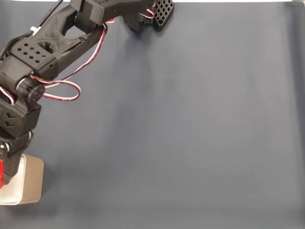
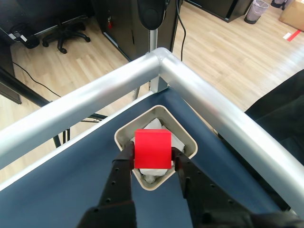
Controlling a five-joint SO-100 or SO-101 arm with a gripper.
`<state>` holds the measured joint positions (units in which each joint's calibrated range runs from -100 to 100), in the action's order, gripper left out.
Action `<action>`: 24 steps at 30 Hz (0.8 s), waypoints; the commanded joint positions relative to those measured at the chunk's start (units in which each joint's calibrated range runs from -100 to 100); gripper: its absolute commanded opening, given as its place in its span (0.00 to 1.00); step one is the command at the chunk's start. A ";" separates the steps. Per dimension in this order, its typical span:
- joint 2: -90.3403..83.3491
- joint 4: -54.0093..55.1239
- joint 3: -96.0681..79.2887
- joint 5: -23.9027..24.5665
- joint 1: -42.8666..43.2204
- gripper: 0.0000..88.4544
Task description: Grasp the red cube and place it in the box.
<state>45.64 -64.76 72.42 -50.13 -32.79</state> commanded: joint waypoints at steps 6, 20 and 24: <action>-0.32 1.56 4.13 -0.34 -0.80 0.04; -0.58 1.56 4.22 -0.39 -0.38 0.05; -0.75 2.22 4.68 0.68 -0.38 0.23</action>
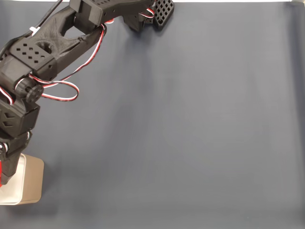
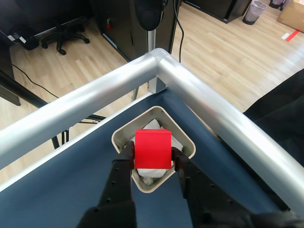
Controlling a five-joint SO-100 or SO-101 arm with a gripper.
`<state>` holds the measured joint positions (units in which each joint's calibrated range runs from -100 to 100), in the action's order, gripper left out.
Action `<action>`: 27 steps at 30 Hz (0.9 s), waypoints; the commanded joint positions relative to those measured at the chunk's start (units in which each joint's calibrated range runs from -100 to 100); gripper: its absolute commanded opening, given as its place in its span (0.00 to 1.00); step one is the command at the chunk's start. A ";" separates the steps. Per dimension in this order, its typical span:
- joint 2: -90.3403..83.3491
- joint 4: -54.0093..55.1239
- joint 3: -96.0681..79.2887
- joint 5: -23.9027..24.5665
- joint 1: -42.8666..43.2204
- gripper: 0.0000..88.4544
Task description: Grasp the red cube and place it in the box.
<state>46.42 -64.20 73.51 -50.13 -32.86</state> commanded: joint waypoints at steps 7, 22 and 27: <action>-2.40 1.17 3.50 1.47 -0.09 0.44; -3.26 1.41 3.86 1.71 0.12 0.47; -3.26 1.50 4.32 1.86 0.12 0.47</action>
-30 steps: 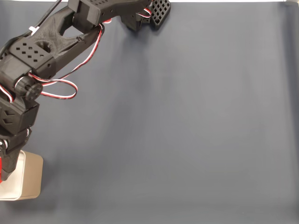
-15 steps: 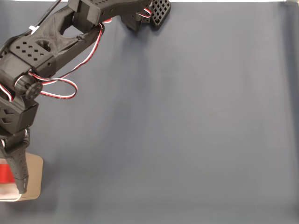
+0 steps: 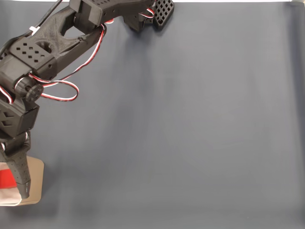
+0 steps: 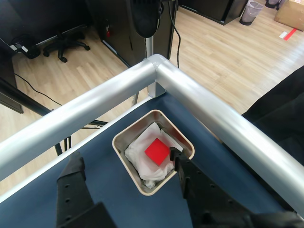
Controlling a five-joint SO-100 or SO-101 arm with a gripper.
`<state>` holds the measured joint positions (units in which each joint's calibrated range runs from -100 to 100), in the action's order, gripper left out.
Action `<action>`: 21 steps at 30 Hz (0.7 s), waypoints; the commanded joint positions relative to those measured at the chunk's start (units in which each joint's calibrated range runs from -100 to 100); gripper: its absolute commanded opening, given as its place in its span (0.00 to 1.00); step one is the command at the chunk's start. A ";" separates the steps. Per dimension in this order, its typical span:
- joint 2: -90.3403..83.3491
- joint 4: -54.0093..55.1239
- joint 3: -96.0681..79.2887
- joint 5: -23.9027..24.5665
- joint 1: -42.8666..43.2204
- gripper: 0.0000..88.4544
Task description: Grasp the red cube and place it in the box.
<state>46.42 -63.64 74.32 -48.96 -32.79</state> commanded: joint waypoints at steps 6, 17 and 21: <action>-3.52 0.94 3.60 0.93 0.05 0.46; -7.34 0.94 1.86 3.32 0.47 0.13; -10.72 0.61 -1.69 3.66 1.04 0.00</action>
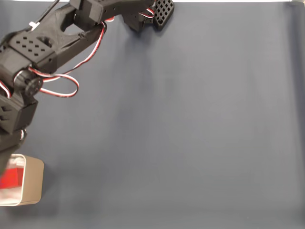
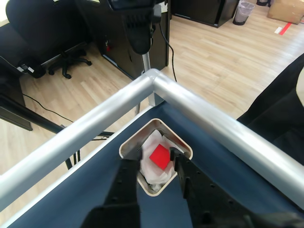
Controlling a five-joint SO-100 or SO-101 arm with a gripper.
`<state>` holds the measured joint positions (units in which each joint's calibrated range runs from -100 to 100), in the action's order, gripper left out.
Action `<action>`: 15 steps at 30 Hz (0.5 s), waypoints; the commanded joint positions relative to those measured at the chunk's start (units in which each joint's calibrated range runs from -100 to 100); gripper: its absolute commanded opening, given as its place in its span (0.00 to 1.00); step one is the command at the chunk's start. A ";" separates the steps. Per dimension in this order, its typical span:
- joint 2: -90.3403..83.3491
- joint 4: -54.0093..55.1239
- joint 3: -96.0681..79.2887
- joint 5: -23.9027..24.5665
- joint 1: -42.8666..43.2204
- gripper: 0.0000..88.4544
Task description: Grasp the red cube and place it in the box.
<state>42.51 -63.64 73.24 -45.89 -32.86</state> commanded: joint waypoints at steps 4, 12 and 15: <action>-12.01 0.04 -6.81 1.03 2.04 0.00; -28.38 0.28 -28.62 1.56 6.44 0.00; -35.14 1.02 -37.20 1.47 8.93 0.00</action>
<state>16.80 -63.64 41.14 -44.62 -26.63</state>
